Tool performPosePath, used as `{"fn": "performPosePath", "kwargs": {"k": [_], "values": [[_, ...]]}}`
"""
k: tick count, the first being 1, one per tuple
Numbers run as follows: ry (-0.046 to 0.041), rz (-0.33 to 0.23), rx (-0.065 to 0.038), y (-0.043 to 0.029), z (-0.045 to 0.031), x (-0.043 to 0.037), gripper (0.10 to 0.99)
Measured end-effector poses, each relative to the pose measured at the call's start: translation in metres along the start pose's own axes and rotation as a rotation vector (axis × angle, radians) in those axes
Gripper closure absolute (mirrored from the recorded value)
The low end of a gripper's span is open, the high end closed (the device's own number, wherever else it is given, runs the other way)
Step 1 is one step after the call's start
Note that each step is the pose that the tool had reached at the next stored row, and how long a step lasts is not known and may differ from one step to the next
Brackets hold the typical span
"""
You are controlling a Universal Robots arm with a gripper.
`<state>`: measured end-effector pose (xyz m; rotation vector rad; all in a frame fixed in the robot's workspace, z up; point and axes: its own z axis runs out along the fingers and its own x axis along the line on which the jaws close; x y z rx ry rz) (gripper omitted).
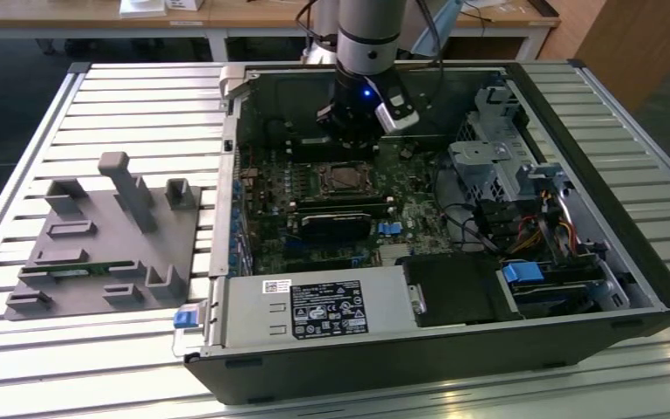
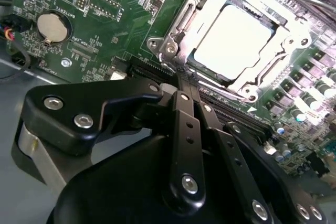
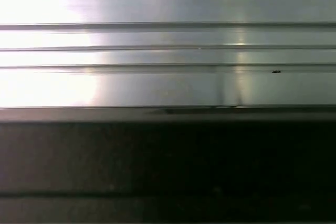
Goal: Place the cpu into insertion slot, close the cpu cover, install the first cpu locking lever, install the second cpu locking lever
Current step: 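Install the first cpu locking lever, then install the second cpu locking lever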
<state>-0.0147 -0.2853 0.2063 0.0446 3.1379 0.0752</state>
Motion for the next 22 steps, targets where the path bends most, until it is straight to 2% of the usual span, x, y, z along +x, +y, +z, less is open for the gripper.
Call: {"fn": "performPosePath", "kwargs": {"k": [22], "values": [[0.0008,0.000,0.000,-0.0072,-0.0012,-0.0008,0.980]]}}
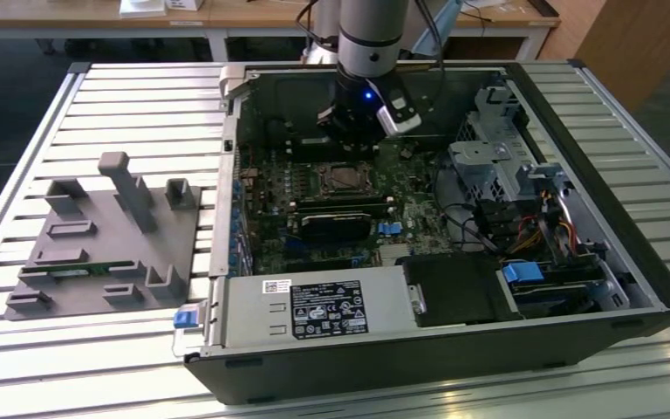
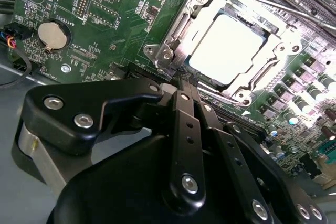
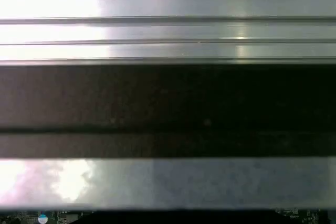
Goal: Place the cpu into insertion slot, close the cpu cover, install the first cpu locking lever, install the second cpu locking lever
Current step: 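Install the second cpu locking lever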
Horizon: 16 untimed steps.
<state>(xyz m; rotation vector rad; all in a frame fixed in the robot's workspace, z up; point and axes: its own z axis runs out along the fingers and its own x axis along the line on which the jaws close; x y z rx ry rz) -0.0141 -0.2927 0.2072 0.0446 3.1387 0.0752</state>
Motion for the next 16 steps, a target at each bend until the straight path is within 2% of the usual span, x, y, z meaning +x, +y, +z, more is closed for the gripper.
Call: {"fn": "performPosePath", "kwargs": {"k": [16], "values": [[0.0000,0.000,0.000,-0.0073,-0.0003,-0.0005,0.980]]}}
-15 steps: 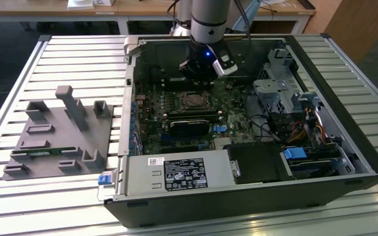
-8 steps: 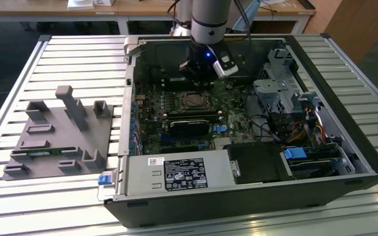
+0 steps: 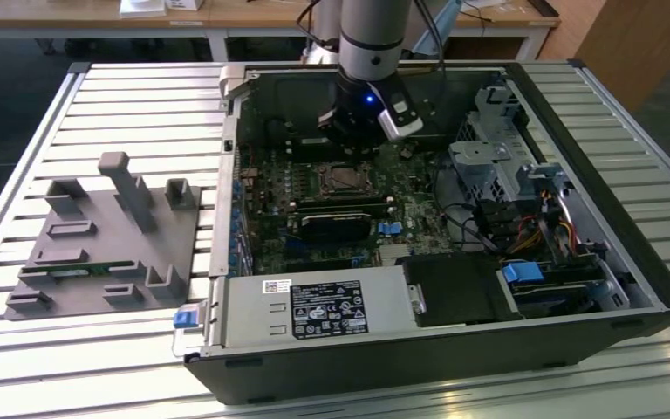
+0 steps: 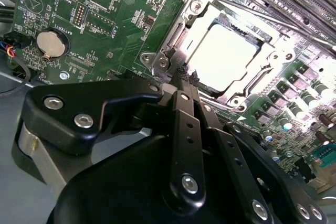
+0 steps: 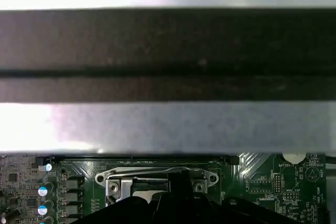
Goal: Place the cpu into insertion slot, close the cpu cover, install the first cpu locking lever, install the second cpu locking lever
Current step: 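Install the second cpu locking lever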
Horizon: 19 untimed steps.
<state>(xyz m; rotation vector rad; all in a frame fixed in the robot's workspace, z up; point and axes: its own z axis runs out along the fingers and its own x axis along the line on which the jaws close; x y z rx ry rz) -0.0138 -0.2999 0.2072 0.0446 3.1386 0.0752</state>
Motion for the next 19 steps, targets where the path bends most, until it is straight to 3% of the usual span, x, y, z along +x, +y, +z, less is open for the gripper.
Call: {"fn": "performPosePath", "kwargs": {"k": [6,13,19], "values": [[0.0000,0.000,0.000,-0.0005,-0.0021,0.0000,0.980],[0.0000,0.000,0.000,0.0002,-0.0161,0.0000,0.980],[0.0000,0.000,0.000,-0.0022,-0.0171,-0.0001,0.980]]}}
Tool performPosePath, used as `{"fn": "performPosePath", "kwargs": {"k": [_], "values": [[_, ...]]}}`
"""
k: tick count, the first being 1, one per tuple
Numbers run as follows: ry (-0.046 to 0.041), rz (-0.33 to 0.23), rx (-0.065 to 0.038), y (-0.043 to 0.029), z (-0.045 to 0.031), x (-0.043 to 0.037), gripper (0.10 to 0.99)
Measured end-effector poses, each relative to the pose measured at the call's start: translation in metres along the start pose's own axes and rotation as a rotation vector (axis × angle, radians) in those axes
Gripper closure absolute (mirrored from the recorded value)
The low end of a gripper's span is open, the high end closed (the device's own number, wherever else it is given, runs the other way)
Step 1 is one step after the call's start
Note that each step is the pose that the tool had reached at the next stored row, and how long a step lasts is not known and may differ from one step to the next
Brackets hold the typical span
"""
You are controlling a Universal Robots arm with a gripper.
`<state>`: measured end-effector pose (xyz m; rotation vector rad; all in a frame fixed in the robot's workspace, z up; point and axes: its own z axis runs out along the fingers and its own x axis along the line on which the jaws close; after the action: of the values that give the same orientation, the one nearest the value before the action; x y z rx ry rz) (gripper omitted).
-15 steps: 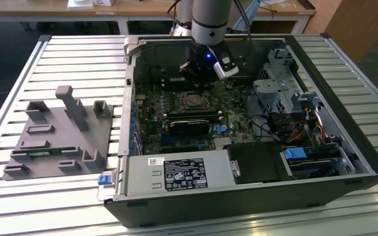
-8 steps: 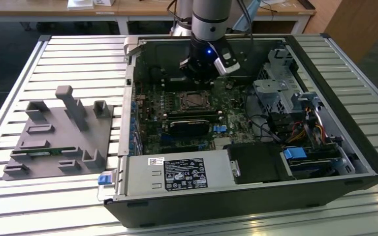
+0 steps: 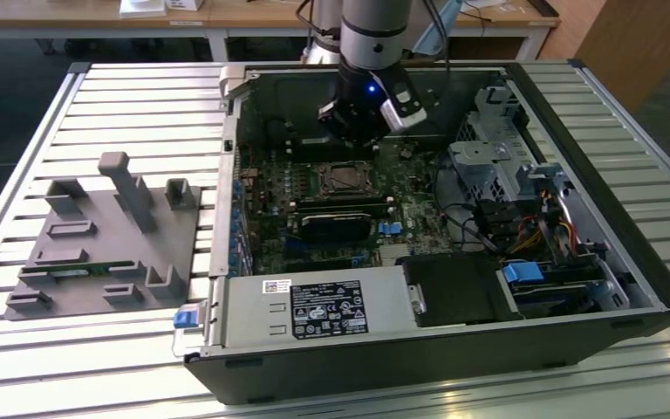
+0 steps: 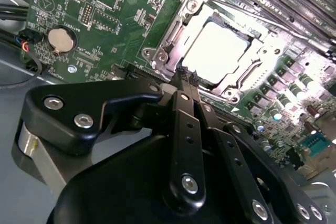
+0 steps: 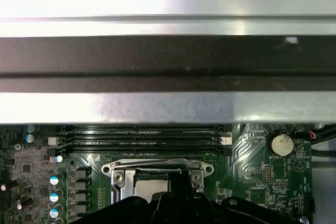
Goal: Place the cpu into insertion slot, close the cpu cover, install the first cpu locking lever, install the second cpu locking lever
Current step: 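Install the second cpu locking lever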
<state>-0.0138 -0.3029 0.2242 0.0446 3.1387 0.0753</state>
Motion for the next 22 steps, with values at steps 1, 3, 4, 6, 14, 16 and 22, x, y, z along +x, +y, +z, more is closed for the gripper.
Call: {"fn": "performPosePath", "kwargs": {"k": [1,3,4,6,14,16,22], "values": [[0.0000,0.000,0.000,-0.0009,0.0000,0.0000,0.980],[0.0000,0.000,0.000,-0.0030,-0.0001,0.0000,0.980],[0.0000,0.000,0.000,-0.0042,-0.0002,-0.0001,0.980],[0.0000,0.000,0.000,-0.0063,-0.0003,-0.0001,0.980],[-0.0002,0.000,0.000,-0.0067,-0.0096,-0.0001,0.980],[-0.0001,0.000,0.000,-0.0065,-0.0154,-0.0001,0.980],[0.0000,0.000,0.000,-0.0115,-0.0181,-0.0003,0.980]]}}
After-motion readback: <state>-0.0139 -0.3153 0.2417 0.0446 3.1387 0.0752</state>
